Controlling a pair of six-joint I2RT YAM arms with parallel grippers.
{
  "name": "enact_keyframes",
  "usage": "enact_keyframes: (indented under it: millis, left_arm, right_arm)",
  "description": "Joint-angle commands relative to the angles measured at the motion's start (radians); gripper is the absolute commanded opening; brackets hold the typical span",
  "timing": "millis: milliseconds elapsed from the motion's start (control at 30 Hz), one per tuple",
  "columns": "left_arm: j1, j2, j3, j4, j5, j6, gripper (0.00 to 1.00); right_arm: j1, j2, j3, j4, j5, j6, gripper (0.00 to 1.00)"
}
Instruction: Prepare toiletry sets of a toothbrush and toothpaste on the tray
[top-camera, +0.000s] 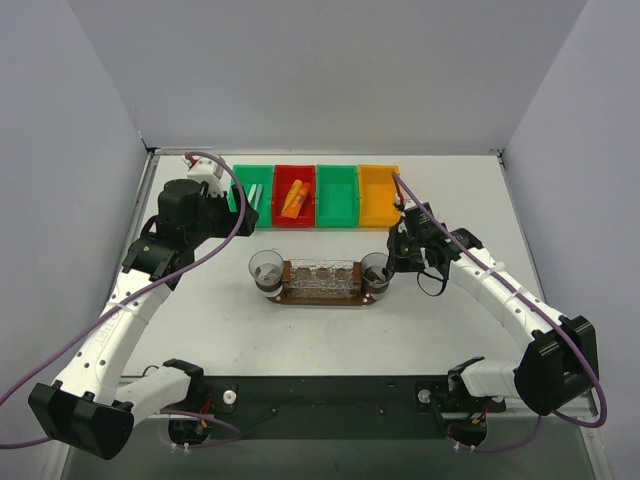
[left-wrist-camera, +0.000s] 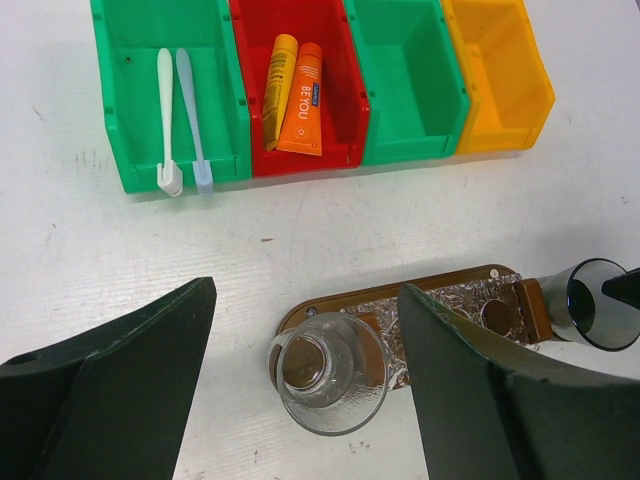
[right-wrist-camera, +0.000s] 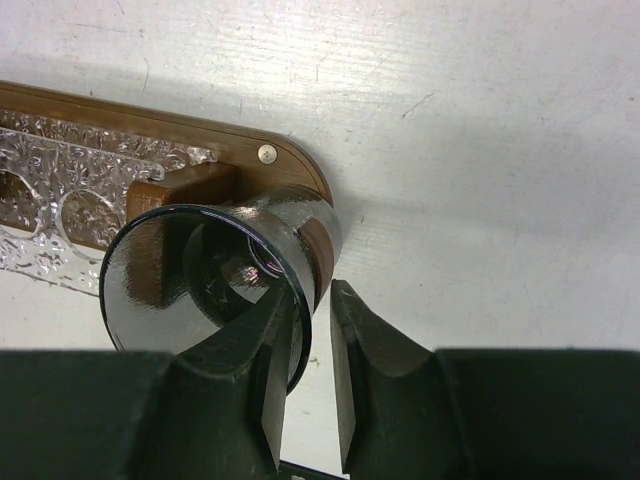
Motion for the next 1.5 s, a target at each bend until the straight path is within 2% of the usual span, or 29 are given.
enact_keyframes:
  millis: [0,400,567,900,1233,1467]
  left_arm:
    - [0.0,-0.013,0.007,0.009,-0.009,0.005,0.84]
    - [0.0,-0.018,0.003,0.008,-0.011,0.005,0.84]
    - [0.0,-0.019,0.003,0.006,-0.014,0.005,0.84]
    - [0.0,-0.018,0.004,-0.003,-0.023,-0.004,0.84]
    - [-0.003,-0.01,0.013,0.009,-0.003,0.027,0.84]
    - [-0.049,0.039,0.055,-0.002,0.005,0.077,0.84]
  right_arm:
    - [0.01,-0.006,-0.002,0.006,0.031,0.006,0.19]
    - [0.013,-0.01,-0.002,0.003,0.044,0.012,0.32]
    - [0.011,-0.016,-0.005,0.003,0.048,0.021,0.43]
    - [0.014,-0.036,-0.002,0.01,0.054,0.032,0.49]
    - [0.014,-0.056,0.023,0.017,0.048,0.046,0.5]
    - [0.013,-0.064,0.121,0.011,0.074,0.04,0.51]
